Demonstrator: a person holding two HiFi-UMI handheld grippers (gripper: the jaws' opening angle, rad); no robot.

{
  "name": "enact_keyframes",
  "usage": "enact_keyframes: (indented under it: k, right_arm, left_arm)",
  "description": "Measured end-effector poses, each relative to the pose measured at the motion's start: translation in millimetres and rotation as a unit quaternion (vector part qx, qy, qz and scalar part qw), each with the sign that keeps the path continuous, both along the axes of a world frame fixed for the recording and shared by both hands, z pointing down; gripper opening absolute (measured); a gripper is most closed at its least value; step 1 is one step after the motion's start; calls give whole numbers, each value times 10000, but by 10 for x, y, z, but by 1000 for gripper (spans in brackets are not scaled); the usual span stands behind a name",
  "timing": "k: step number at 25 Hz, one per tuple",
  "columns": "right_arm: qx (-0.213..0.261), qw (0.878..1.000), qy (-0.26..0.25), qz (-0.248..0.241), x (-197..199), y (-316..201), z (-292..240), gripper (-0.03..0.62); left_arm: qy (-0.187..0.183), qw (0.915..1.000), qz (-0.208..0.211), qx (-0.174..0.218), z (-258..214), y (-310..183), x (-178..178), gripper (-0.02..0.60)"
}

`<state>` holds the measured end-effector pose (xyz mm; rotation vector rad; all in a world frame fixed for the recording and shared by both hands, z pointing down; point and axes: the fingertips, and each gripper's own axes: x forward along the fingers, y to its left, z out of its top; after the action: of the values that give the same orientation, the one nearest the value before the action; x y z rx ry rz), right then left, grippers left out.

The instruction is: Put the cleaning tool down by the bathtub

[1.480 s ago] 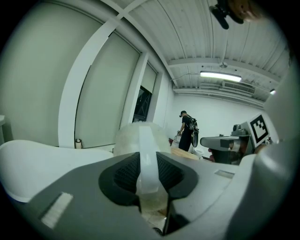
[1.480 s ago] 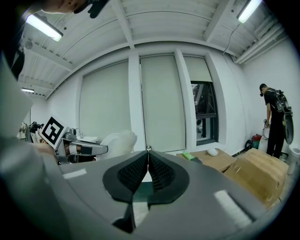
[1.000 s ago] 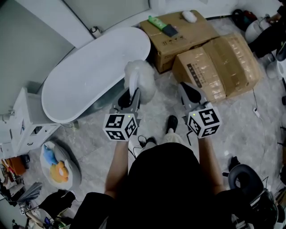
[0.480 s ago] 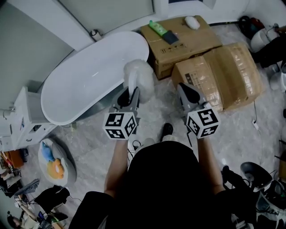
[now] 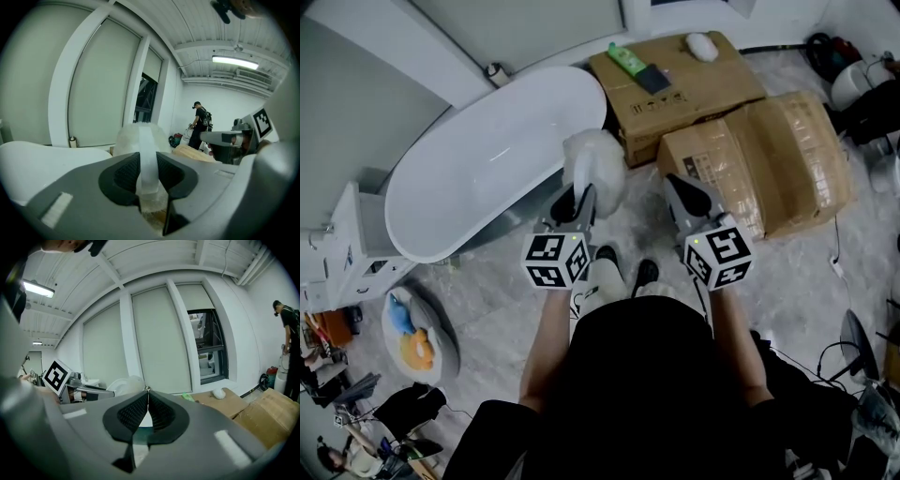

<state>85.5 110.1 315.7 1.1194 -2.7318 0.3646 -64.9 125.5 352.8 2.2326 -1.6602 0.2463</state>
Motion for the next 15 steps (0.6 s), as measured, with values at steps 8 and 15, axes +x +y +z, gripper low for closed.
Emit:
enact_keyframes:
  k: [8,15]
  right_arm:
    - [-74,9999,10,130,73,-200,84,8]
    - [-171,9994,124,267,7,-666,152,8]
  left_arm:
    - [15,9999,159,-59,82,-246,70,94]
    - [113,9991,382,-128,168,-795,48,94]
